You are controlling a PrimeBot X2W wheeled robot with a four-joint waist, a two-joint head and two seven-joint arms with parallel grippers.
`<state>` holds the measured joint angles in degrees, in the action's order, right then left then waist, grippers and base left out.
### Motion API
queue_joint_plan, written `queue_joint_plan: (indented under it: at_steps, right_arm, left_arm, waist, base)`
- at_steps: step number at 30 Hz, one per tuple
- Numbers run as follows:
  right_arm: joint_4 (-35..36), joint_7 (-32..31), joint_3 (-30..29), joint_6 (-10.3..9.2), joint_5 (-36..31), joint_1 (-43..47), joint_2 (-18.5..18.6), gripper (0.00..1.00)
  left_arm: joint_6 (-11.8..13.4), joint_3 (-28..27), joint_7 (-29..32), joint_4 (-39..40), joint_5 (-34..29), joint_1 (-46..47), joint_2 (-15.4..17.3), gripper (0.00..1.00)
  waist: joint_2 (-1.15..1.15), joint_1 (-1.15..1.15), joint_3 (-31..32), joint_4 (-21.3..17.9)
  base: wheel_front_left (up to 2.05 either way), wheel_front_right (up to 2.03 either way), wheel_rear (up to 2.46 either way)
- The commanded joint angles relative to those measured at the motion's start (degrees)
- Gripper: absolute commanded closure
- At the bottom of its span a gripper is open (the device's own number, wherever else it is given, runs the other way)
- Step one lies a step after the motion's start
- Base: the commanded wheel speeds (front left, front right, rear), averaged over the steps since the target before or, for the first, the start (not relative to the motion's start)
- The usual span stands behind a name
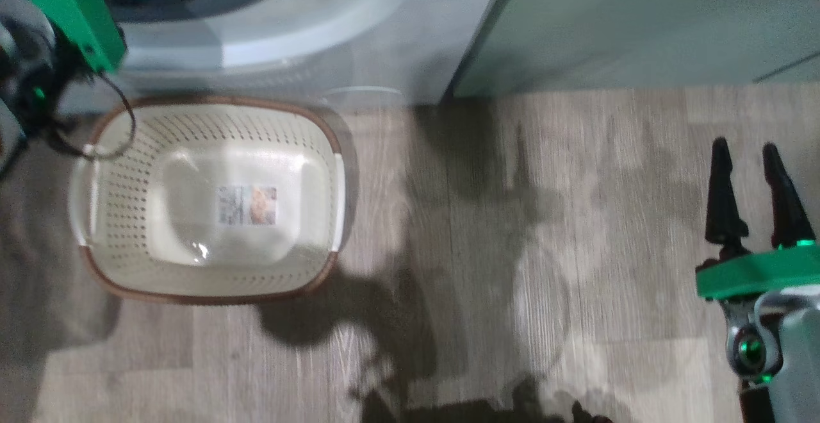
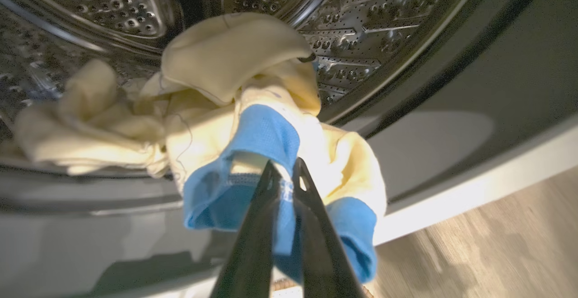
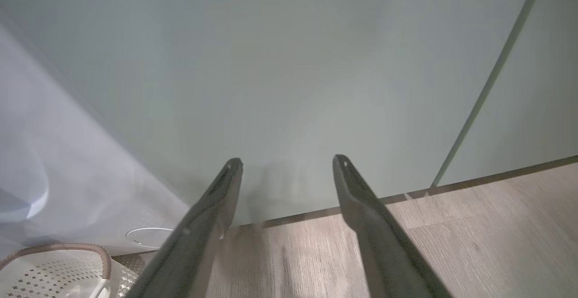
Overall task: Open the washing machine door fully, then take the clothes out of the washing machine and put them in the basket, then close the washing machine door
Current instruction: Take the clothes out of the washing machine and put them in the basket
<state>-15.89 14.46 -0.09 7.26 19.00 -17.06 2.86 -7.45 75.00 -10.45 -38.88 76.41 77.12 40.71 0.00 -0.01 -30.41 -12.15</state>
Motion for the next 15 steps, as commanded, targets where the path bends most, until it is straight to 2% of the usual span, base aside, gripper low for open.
queue_joint_plan:
  at_steps: [1, 4, 10, 13, 15]
  right_arm:
    - [1.3, 0.5, 0.7, 0.23, -0.5, 1.2, 0.4, 0.0]
    - [0.8, 0.5, 0.7, 0.23, -0.5, 2.6, 0.6, 0.0]
    - [0.2, 0.5, 0.7, 0.23, -0.4, 4.7, 0.9, 0.0]
    - [-0.4, 0.5, 0.8, 0.23, -0.3, 6.5, 1.4, 0.0]
    - [-0.5, 0.5, 0.8, 0.23, -0.3, 7.0, 1.5, 0.0]
  left_arm:
    - [0.0, -2.0, -1.1, 0.2, 0.4, 0.2, 1.6, 1.0]
    - [0.1, -2.2, -2.8, -0.9, 1.0, -3.5, 0.5, 1.0]
    - [2.7, -2.9, -4.2, -0.6, 1.1, -10.1, -1.6, 1.0]
    - [6.0, -4.0, -4.5, 2.1, 0.6, -15.7, -3.0, 1.0]
    - [6.8, -4.6, -4.5, 3.0, 0.5, -17.0, -3.2, 1.0]
  waist:
    - [0.0, 0.01, 3.2, 1.5]
    - [0.0, 0.01, 6.2, 2.2]
    - [0.0, 0.01, 10.9, 3.2]
    - [0.0, 0.01, 14.1, 3.9]
    - [0.0, 0.01, 14.7, 4.1]
  base:
    - [0.0, 0.0, 0.0]
    - [0.0, 0.0, 0.0]
    - [0.0, 0.0, 0.0]
    - [0.0, 0.0, 0.0]
    - [0.0, 0.0, 0.0]
